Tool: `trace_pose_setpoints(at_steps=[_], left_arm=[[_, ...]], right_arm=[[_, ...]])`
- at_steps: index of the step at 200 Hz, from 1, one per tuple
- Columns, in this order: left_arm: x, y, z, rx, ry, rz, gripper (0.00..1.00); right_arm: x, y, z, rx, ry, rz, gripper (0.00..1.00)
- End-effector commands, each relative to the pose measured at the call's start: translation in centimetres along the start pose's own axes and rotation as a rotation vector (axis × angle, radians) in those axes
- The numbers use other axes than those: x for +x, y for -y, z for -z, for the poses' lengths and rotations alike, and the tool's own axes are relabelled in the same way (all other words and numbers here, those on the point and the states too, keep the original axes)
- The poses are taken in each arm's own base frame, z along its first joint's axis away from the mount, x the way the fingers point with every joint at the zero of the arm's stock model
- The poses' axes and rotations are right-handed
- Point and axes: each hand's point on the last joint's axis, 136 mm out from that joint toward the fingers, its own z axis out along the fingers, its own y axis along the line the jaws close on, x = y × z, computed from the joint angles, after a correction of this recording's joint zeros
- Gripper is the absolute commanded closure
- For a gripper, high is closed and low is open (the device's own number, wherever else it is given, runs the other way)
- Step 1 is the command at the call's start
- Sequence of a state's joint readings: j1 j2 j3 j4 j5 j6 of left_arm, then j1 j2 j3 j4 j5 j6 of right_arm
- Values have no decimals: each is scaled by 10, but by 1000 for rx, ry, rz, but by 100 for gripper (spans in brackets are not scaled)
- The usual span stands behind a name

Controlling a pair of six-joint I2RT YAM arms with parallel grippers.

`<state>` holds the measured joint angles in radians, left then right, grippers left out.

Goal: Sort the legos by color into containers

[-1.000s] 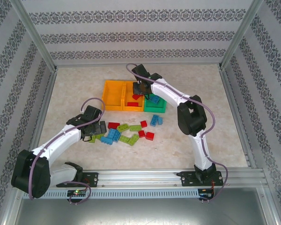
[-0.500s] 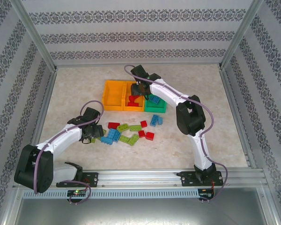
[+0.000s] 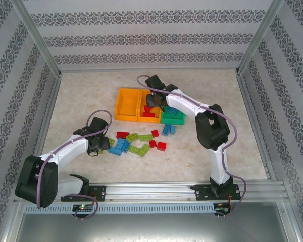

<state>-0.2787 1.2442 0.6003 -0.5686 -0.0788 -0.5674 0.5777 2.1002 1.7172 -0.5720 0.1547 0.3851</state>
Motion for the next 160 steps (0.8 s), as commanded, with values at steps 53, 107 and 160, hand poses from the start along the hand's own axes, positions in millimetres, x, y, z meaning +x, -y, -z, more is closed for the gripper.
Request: trace_pose_setpoints(at_steps=[53, 107, 160], left_arm=[[1, -17, 0, -31, 8, 87, 42], [-2, -15, -5, -21, -19, 91, 42], [-4, -7, -14, -1, -52, 93, 43]], right_arm=[[25, 21, 2, 57, -92, 11, 44], [24, 20, 4, 52, -90, 9, 43], [20, 14, 9, 37, -78, 10, 43]])
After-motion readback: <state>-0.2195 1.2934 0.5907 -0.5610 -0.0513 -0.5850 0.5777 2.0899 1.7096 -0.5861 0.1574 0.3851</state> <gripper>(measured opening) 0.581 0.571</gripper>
